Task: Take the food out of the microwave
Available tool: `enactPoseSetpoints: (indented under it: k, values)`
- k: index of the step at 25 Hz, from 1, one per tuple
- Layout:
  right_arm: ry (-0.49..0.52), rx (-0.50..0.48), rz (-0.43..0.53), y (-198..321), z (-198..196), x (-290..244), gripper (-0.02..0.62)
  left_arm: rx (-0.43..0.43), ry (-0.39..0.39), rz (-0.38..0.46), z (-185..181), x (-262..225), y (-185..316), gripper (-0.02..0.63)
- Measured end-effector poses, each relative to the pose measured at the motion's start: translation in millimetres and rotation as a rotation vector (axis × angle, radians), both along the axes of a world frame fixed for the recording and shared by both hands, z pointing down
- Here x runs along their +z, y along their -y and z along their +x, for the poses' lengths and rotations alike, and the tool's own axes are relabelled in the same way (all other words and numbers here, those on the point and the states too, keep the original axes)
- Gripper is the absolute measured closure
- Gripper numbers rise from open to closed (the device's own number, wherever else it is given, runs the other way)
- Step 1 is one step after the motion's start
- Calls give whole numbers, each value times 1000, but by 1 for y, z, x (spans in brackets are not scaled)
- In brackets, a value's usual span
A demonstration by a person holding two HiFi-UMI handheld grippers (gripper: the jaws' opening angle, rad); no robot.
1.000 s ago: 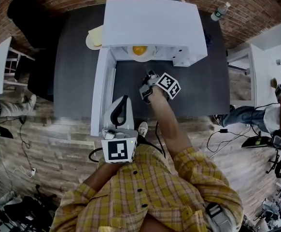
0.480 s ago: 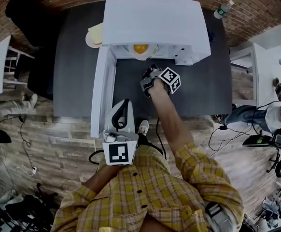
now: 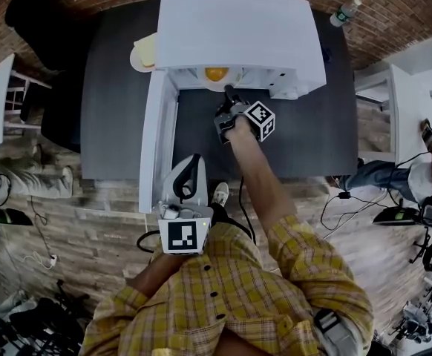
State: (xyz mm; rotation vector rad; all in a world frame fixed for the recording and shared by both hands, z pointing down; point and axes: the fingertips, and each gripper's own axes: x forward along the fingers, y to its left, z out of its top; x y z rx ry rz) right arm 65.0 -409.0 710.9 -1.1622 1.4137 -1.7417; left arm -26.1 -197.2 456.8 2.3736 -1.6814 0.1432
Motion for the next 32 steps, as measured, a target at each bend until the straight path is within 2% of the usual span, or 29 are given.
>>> enactPoseSetpoints:
  k: [10, 14, 21, 30, 32]
  values:
    - [23, 61, 2, 12, 0, 5, 502, 9, -6, -17, 2, 4, 0, 606]
    - [-5, 67, 30, 16, 1, 4, 578, 12, -2, -22, 2, 8, 2, 606]
    - [-36, 59, 12, 15, 2, 3, 583, 32, 3, -46, 2, 13, 3, 606]
    - [-11, 61, 27, 7, 2, -6, 583, 46, 5, -52, 0, 14, -3, 606]
    - [-6, 58, 27, 3, 0, -11, 583, 58, 32, -57, -1, 15, -4, 606]
